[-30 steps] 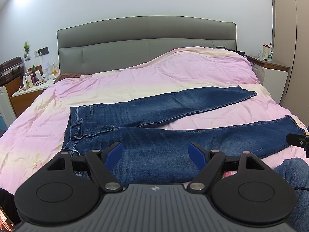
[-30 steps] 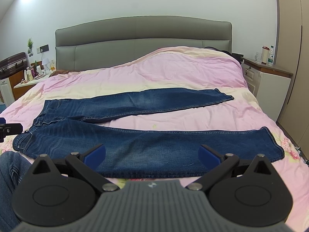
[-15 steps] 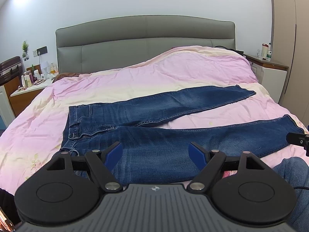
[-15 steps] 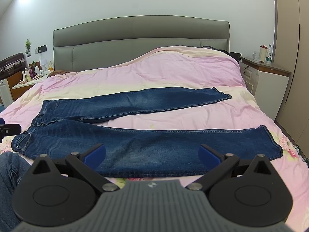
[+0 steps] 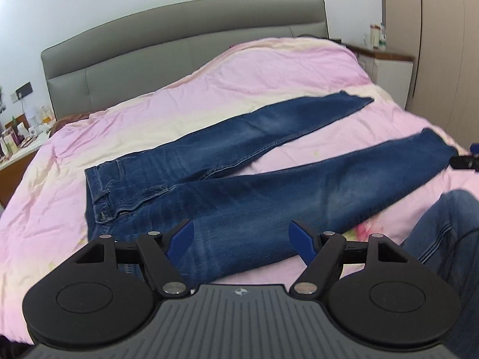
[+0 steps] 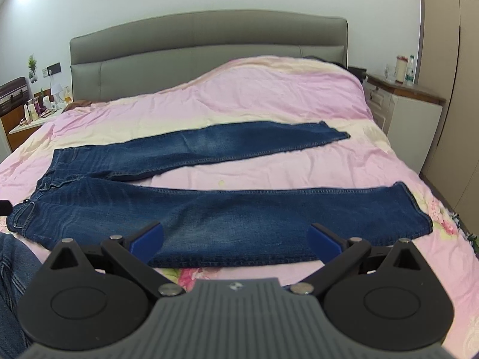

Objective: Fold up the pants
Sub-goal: 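Move the left tool to the jeans waistband and close on it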

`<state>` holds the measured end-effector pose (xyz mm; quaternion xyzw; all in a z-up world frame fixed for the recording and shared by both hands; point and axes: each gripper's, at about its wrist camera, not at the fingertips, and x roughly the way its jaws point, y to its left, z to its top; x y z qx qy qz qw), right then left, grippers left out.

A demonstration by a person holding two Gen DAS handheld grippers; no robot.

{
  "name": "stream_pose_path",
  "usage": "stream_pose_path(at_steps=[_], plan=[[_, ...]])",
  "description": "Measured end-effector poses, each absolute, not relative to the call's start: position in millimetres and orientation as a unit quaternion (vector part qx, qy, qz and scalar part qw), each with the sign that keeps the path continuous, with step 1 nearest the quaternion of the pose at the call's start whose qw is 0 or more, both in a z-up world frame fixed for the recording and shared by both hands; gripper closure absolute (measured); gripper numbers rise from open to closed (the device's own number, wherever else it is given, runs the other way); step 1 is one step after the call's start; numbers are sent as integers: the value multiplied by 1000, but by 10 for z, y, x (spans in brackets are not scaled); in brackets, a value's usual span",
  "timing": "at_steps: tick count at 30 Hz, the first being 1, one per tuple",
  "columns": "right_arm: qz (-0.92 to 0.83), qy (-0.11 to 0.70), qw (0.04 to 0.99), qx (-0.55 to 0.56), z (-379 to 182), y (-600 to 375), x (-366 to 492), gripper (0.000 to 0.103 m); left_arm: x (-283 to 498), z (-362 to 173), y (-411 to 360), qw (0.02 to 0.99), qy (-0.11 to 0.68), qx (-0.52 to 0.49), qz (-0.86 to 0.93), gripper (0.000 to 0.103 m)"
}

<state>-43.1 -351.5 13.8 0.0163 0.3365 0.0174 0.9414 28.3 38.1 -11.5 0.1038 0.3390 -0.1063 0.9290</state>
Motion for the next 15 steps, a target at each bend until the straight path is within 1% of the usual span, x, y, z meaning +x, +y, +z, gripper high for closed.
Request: stream_pose_path(at_steps=[3, 4, 5, 7, 9, 11, 15], plan=[[21, 354, 935, 18, 69, -3697, -295, 5, 406, -137, 592, 921, 353, 126, -111, 19], [22, 357, 934, 14, 49, -3771, -245, 8, 457, -146, 659, 916, 359, 136, -115, 19], [22, 359, 933, 10, 30, -3847, -189, 14, 520, -156, 729, 909, 366, 155, -122, 19], [21, 368, 929, 3, -1, -4009, -67, 21, 637, -210, 844, 892, 387, 193, -135, 21], [15, 379, 925, 0, -29, -4207, 72, 26, 780, -292, 962, 869, 416, 221, -151, 23], [11, 392, 920, -10, -59, -4392, 221, 35, 932, -414, 1074, 843, 452, 239, -165, 23], [-6, 418, 907, -48, -156, -4702, 527, 39, 1239, -675, 1280, 803, 499, 282, -161, 23]])
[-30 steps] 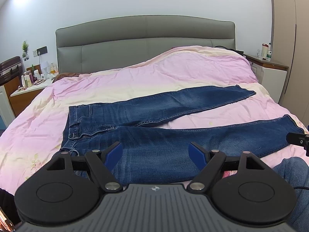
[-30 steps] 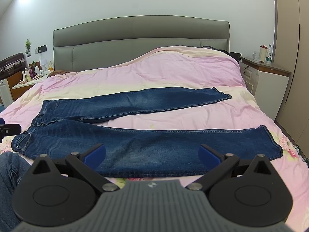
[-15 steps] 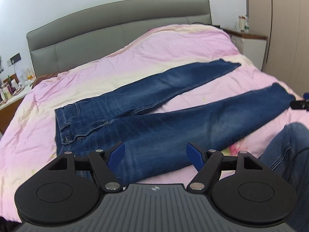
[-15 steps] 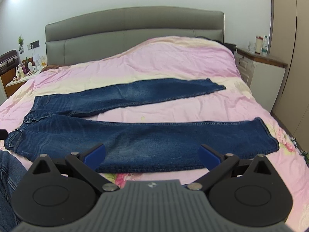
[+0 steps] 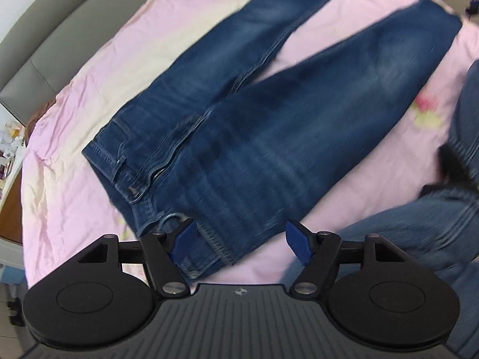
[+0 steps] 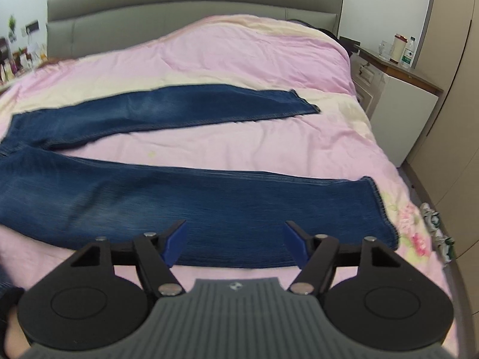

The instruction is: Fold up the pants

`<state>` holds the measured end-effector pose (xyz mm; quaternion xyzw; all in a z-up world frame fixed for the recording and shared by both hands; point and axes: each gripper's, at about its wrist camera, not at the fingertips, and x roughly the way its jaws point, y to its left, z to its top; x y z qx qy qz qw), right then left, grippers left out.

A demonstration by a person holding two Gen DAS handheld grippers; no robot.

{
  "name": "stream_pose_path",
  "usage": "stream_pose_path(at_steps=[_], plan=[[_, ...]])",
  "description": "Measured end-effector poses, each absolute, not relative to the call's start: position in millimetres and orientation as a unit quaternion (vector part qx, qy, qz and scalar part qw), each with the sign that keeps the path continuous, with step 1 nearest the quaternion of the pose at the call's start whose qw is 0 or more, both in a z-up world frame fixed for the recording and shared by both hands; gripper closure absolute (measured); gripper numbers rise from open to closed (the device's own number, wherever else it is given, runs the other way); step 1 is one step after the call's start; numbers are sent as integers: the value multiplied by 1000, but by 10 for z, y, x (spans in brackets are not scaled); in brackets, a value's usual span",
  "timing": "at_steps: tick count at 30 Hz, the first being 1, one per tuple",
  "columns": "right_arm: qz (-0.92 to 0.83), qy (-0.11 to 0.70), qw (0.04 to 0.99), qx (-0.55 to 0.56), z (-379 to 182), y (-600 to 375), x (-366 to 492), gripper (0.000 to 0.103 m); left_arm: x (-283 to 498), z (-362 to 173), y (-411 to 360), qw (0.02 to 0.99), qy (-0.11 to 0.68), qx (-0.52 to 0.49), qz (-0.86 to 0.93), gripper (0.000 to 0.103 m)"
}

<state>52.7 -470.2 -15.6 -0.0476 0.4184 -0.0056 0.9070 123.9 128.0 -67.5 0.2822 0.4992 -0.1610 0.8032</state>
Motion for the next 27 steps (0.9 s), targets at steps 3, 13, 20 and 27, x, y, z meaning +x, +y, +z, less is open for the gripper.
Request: stream_pose_path(at_steps=[3, 13, 20, 27], plan=[[-18, 436, 897, -65, -281, -4952, 710, 39, 1487, -865, 1539, 789, 531, 282, -129, 23], [-113, 495, 854, -109, -915, -5797, 1092, 34, 2093, -1419, 2772, 797, 603, 28, 22, 23], [-149, 516, 836, -113, -1190, -5931, 1246, 28, 1926, -1397, 2974, 794, 598, -98, 32, 87], [-154, 516, 829, -148, -1272, -5833, 1239, 28, 1862, -1252, 2902, 780, 621, -37, 73, 91]])
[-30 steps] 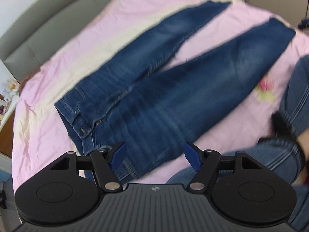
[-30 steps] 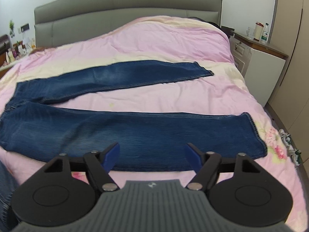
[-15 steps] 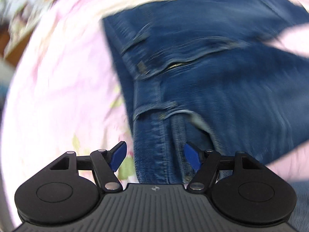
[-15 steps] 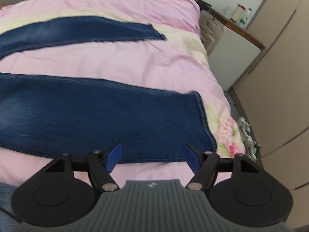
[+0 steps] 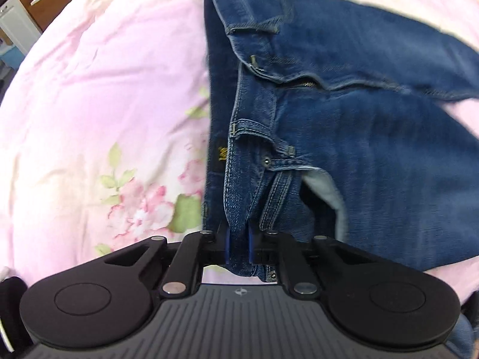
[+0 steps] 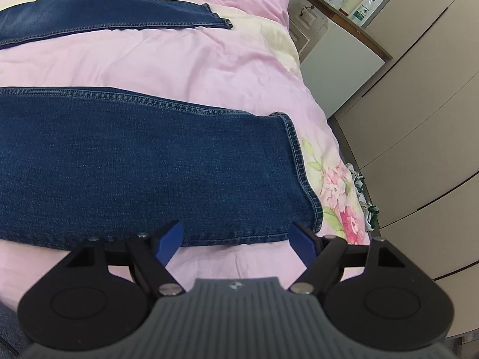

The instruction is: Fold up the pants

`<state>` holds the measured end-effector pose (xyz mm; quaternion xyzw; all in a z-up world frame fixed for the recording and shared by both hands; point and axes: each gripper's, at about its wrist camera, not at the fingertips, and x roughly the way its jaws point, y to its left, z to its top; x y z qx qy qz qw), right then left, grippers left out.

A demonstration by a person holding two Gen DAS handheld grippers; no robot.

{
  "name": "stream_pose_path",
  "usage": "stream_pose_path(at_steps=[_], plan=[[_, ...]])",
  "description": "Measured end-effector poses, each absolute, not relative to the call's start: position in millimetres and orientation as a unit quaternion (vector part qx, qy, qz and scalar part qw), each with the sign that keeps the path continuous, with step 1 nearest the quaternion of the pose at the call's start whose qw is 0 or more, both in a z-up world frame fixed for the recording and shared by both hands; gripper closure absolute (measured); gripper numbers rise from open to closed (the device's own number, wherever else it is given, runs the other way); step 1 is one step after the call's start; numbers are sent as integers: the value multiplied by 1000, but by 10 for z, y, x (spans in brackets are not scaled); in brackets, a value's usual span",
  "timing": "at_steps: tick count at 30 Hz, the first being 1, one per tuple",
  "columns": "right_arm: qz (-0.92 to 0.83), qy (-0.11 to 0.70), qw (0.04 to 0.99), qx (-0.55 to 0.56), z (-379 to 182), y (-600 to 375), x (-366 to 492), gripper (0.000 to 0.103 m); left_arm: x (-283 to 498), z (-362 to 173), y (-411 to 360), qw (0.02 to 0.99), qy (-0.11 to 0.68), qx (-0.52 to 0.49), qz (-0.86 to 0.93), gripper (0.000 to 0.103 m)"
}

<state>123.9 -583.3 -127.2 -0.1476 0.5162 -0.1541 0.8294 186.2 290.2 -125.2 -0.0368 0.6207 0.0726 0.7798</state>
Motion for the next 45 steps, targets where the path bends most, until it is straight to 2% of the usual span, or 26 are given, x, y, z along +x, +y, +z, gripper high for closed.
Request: stream_pose_path(at_steps=[6, 8, 9, 11, 14, 17, 21, 27, 30, 32, 36, 40, 43, 45], plan=[[-148, 514, 832, -145, -1260, -5916, 1165, 27, 2023, -1635, 2745, 757, 647, 32, 86, 84], [-133, 515, 833, -151, -1215, -5928, 1112, 20, 1994, -1550, 2694, 760, 642, 66, 80, 74], [-121, 513, 837, -150, -1194, -5936, 1082, 19, 1962, -1471, 2670, 763, 636, 86, 72, 72], [-102, 508, 842, -151, -1139, -5943, 1018, 18, 1868, -1255, 2623, 777, 616, 118, 61, 61], [-88, 502, 846, -156, -1082, -5933, 974, 18, 1748, -935, 2531, 793, 590, 147, 32, 54], [-80, 491, 852, -165, -1045, -5896, 945, 18, 1580, -771, 2372, 788, 585, 193, -15, 51], [-72, 488, 850, -184, -1042, -5841, 895, 18, 1390, -717, 2149, 760, 581, 280, -78, 50], [-69, 490, 847, -195, -1059, -5825, 819, 18, 1272, -1216, 1971, 708, 580, 388, -113, 49], [-67, 495, 842, -203, -1097, -5837, 801, 18, 1255, -1408, 1932, 696, 570, 417, -127, 49], [-56, 492, 841, -216, -1116, -5827, 785, 18, 1296, -1603, 1851, 688, 560, 443, -132, 44], [-20, 479, 833, -276, -1190, -5774, 705, 18, 1255, -1797, 1817, 675, 549, 475, -134, 42], [11, 472, 809, -351, -1339, -5745, 677, 27, 1275, -1839, 1835, 694, 541, 464, -103, 41], [29, 470, 780, -413, -1516, -5738, 703, 27, 1244, -1824, 1811, 705, 538, 455, -83, 47], [44, 469, 764, -441, -1631, -5733, 732, 32, 1281, -1884, 1764, 711, 536, 451, -68, 53]])
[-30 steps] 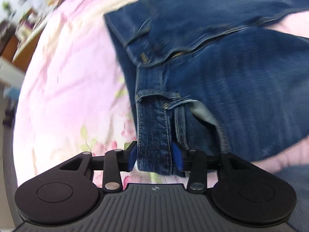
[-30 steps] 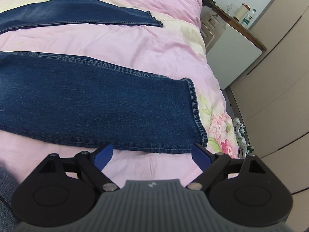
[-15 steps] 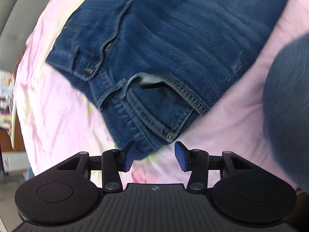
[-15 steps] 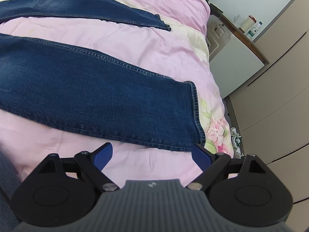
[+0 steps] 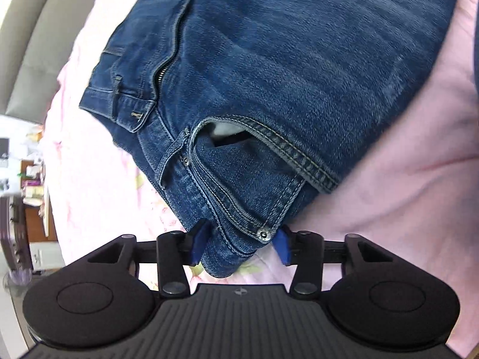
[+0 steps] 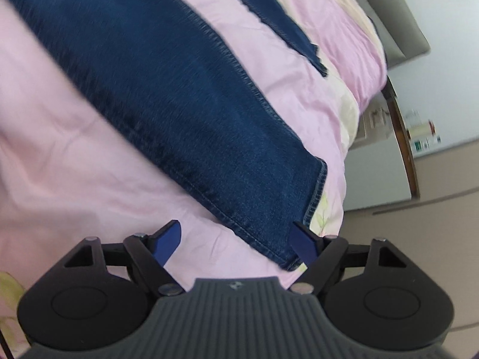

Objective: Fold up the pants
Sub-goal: 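Close the right tool on the leg hem while the left tool holds the waistband, then lift and turn the jeans over with both tools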

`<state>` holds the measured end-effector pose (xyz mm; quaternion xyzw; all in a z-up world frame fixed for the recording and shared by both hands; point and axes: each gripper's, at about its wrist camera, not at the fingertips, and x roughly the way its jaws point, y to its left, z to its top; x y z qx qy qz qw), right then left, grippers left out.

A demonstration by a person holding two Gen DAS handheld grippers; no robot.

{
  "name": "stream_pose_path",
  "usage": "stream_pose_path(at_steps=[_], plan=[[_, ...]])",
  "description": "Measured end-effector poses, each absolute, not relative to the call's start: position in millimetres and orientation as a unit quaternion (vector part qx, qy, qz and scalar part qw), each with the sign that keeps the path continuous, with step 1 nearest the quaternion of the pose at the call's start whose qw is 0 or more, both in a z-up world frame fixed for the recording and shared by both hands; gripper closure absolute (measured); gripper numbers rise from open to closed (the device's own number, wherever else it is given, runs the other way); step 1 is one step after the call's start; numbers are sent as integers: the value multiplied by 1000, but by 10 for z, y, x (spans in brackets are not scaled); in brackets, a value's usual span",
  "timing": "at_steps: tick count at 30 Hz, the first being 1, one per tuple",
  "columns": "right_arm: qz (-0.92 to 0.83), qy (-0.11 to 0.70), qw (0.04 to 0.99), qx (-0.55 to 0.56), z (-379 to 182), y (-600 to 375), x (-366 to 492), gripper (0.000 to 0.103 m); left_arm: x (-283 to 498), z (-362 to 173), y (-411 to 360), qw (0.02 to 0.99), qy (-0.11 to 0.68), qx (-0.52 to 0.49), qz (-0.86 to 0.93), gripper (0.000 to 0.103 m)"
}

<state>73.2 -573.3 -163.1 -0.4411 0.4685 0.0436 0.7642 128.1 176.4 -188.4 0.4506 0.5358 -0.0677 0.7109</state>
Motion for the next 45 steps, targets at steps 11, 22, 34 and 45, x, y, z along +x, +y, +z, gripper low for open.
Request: stream_pose_path(at_steps=[11, 22, 34, 45], plan=[[26, 469, 756, -456, -1957, -5656, 973, 100, 1332, -1437, 1887, 810, 504, 299, 12, 78], [-86, 374, 841, -382, -765, -5615, 1733, 103, 1730, -445, 2035, 884, 431, 162, 82, 82], [-130, 380, 819, -409, -500, -5266, 3717, 103, 3082, -205, 2175, 886, 414, 135, 161, 82], [-119, 407, 770, -476, -1245, -4766, 5252, 103, 4165, -1065, 2299, 851, 462, 167, 185, 82]])
